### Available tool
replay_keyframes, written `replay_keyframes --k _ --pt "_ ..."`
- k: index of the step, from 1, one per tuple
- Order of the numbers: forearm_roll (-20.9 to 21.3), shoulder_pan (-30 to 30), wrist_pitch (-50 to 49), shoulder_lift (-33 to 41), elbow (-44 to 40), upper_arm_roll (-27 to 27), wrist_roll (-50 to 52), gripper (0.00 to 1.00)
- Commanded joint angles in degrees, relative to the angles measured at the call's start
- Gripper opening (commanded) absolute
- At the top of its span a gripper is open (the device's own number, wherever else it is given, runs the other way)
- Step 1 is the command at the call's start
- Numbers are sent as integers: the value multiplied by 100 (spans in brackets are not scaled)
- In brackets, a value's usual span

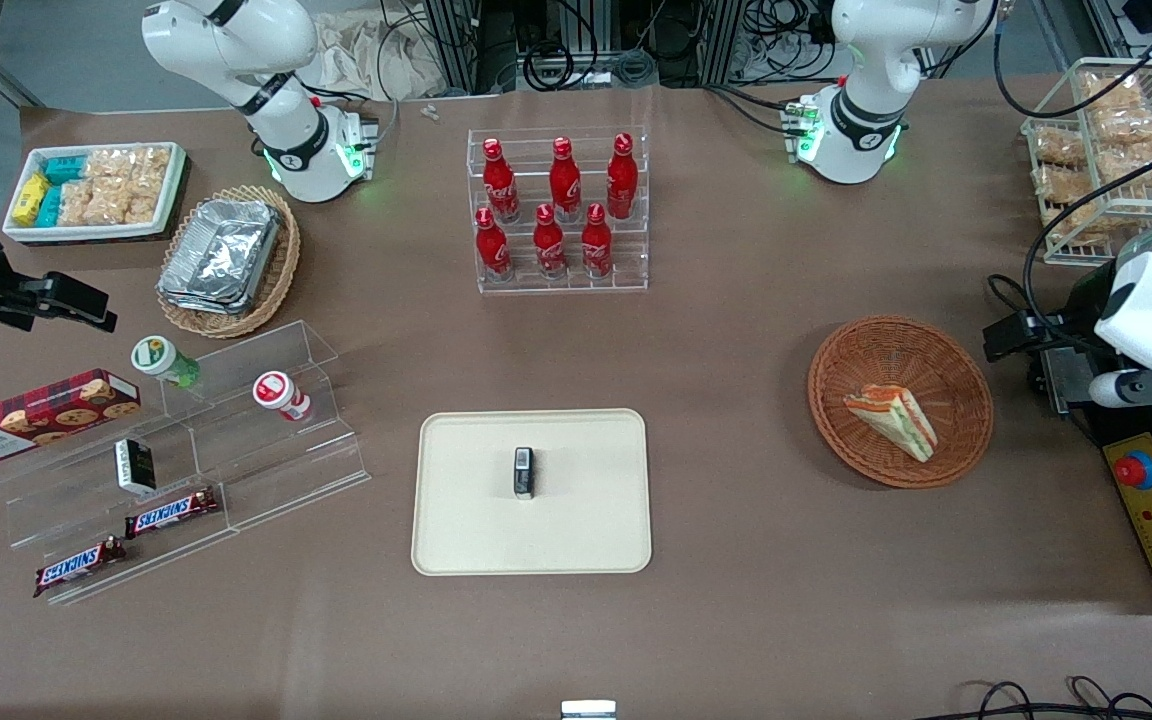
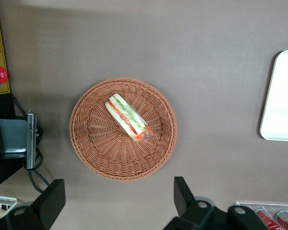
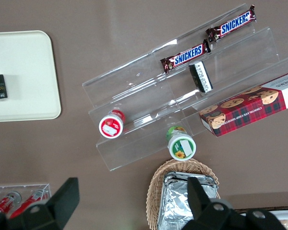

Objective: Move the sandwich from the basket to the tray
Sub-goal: 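Move the left gripper over the wrapped sandwich in the wicker basket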

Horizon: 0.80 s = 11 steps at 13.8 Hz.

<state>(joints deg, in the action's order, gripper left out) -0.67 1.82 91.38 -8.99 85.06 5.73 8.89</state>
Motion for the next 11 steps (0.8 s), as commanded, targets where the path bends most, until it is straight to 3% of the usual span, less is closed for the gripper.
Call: replay_keyframes --k 1,5,9,11 --pt "119 2 -77 -173 -95 -10 24 100" --pt "208 -7 571 -33 597 -10 1348 99" --pt "225 -155 1880 187 1818 16 3641 100" --pt "418 -218 2627 187 2381 16 4172 100"
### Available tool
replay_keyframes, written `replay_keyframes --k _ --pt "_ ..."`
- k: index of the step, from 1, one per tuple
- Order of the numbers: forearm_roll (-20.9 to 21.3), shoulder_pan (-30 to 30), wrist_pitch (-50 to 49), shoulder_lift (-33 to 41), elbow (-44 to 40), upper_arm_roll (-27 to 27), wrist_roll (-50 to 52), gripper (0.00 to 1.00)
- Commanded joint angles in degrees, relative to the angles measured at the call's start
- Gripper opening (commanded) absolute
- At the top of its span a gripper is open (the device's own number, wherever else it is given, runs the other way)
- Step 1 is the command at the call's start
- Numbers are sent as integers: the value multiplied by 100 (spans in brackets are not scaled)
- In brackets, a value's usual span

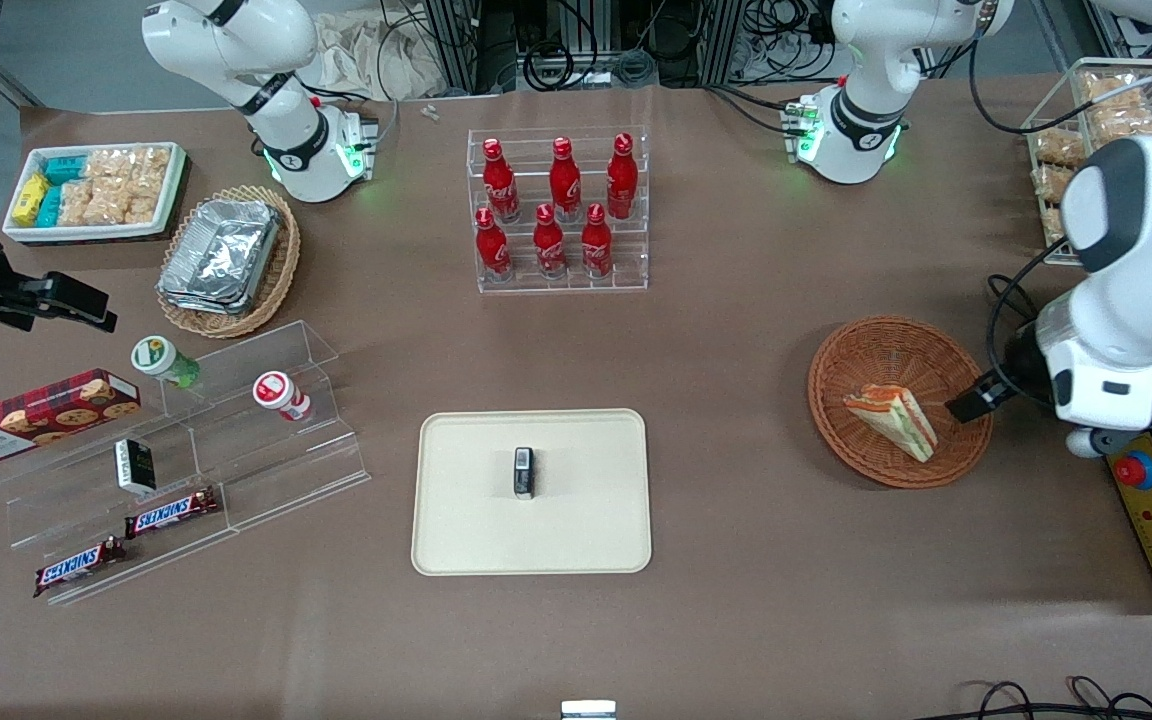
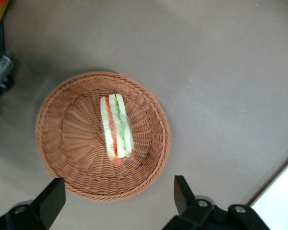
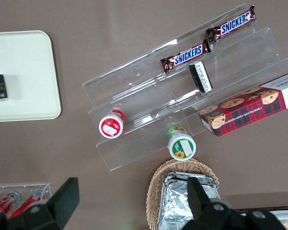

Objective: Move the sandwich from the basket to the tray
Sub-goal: 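Move the left gripper over the wrapped sandwich in the wicker basket, then lower the open left gripper around the sandwich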

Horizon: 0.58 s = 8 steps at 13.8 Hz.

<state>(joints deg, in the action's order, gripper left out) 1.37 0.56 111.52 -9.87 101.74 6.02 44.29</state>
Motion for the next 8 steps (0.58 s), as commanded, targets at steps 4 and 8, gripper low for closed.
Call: replay_keyframes --k 4,8 --pt "250 -83 1424 240 1348 -22 1099 99" --pt "232 -65 1688 109 1655 -31 1590 99"
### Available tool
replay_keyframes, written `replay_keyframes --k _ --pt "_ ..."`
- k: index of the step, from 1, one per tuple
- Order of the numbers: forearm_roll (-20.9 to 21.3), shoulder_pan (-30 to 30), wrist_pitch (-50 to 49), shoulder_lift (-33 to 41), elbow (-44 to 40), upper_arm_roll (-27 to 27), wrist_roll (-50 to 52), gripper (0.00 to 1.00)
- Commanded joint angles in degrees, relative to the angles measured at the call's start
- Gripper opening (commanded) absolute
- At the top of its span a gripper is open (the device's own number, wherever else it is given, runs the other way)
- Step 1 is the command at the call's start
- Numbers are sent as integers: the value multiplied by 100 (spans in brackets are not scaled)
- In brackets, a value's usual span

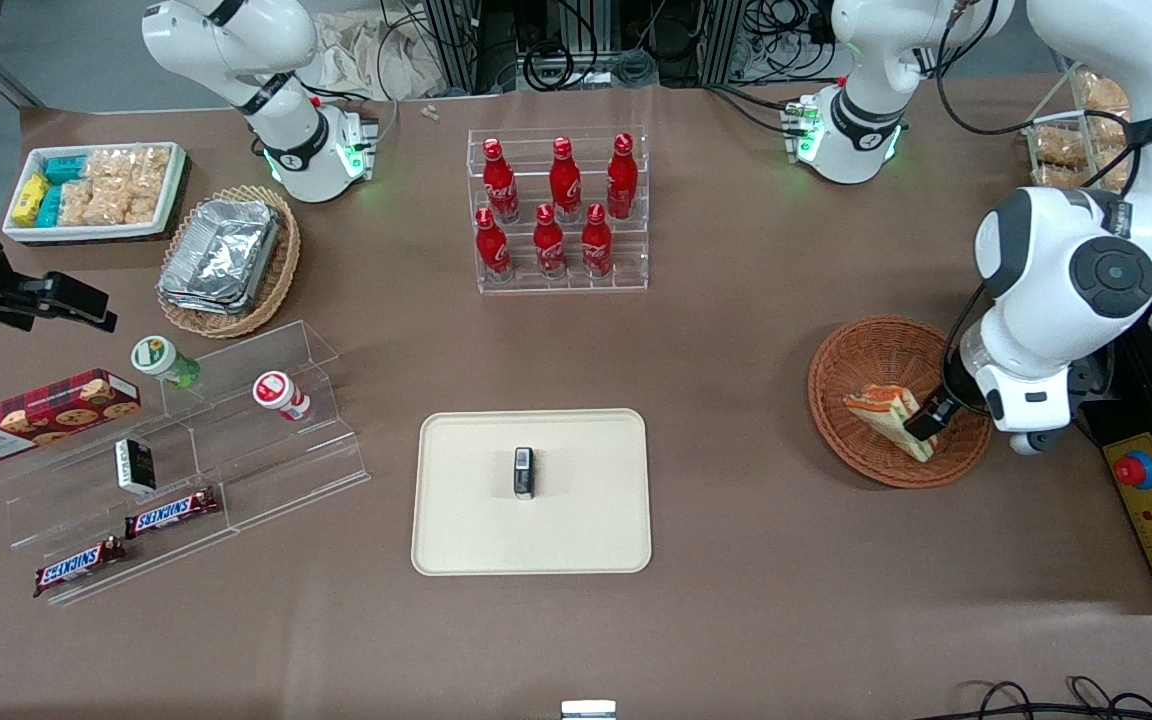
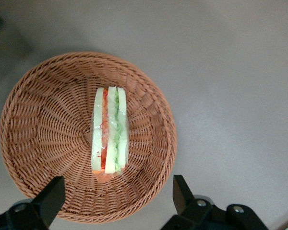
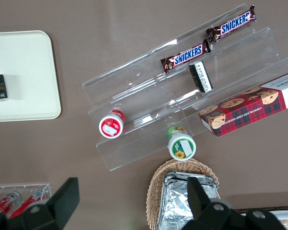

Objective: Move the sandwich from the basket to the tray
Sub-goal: 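Lower the open left gripper around the sandwich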

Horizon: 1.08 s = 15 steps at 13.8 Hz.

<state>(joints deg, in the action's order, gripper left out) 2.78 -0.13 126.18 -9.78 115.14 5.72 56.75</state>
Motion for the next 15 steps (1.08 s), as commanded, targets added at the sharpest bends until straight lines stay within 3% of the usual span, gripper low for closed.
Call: replay_keyframes --k 1,15 --pt "91 4 431 82 447 -1 493 99" --pt "100 48 1374 -217 1037 -27 644 99"
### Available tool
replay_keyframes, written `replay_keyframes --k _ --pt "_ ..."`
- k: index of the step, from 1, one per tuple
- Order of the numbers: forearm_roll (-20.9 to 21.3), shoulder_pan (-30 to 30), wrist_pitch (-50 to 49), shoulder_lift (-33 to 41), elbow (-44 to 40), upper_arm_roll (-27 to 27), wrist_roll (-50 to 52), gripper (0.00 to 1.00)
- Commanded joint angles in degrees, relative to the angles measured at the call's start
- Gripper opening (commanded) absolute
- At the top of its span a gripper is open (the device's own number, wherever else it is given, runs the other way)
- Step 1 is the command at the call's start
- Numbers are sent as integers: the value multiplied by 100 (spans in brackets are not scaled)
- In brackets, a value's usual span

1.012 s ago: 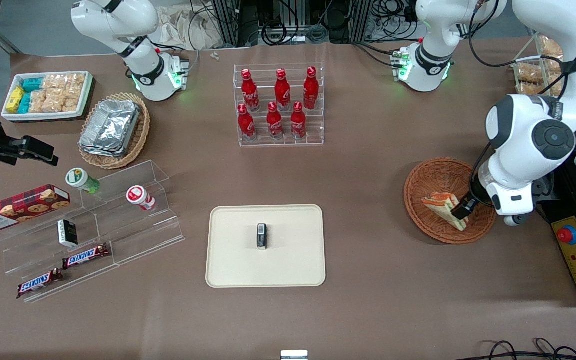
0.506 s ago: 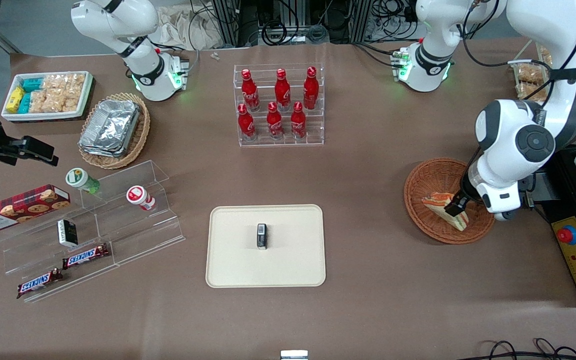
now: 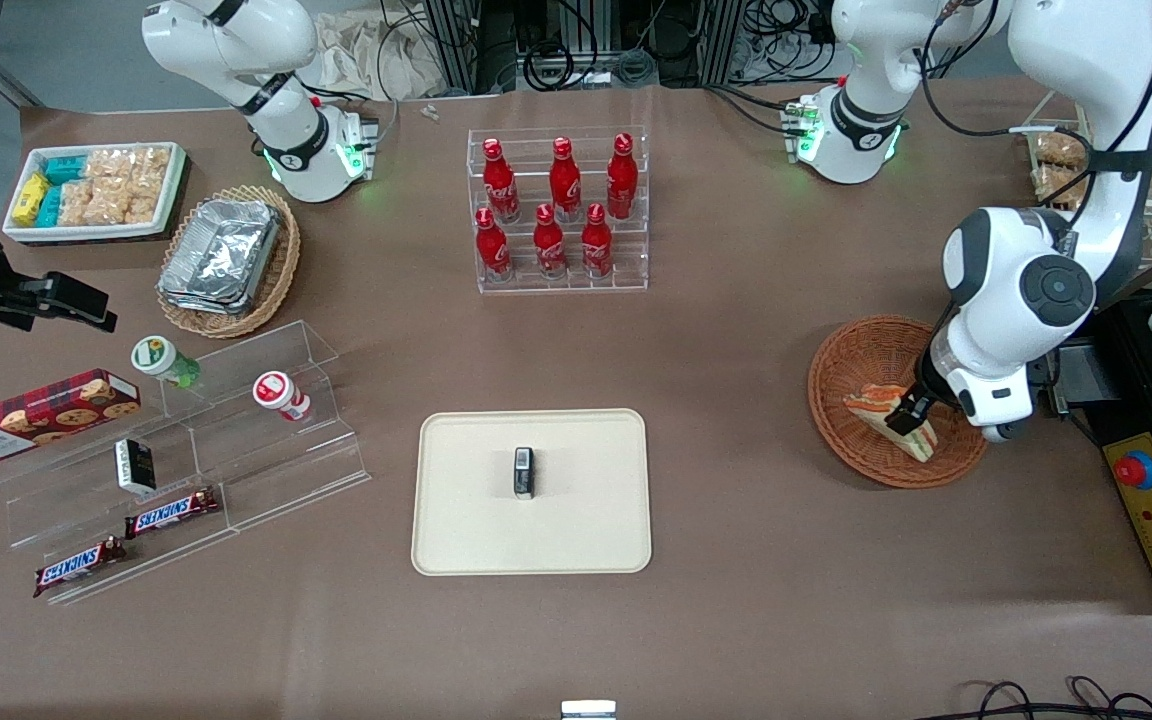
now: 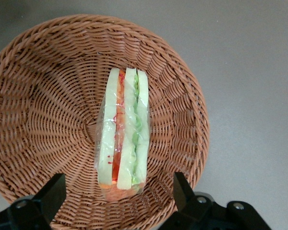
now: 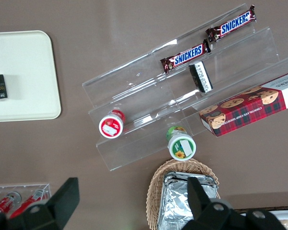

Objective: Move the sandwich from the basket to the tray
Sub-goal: 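Lower the open left gripper around the sandwich, then close the left gripper on the sandwich and lift it from the basket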

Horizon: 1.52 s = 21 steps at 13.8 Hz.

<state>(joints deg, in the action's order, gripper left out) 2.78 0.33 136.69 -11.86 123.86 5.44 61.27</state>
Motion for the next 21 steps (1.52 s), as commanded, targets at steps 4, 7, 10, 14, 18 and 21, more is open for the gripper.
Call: replay_keyframes --k 4,7,10,14,18,21 --pt "100 29 525 -96 253 1 183 99" --pt "100 37 666 -167 261 1 183 99" --pt "100 37 728 -264 261 1 183 99" --pt "100 37 1069 -360 401 1 183 99" --pt "100 37 1246 -422 455 1 148 99" --pt "109 37 1255 -422 464 -7 87 92"
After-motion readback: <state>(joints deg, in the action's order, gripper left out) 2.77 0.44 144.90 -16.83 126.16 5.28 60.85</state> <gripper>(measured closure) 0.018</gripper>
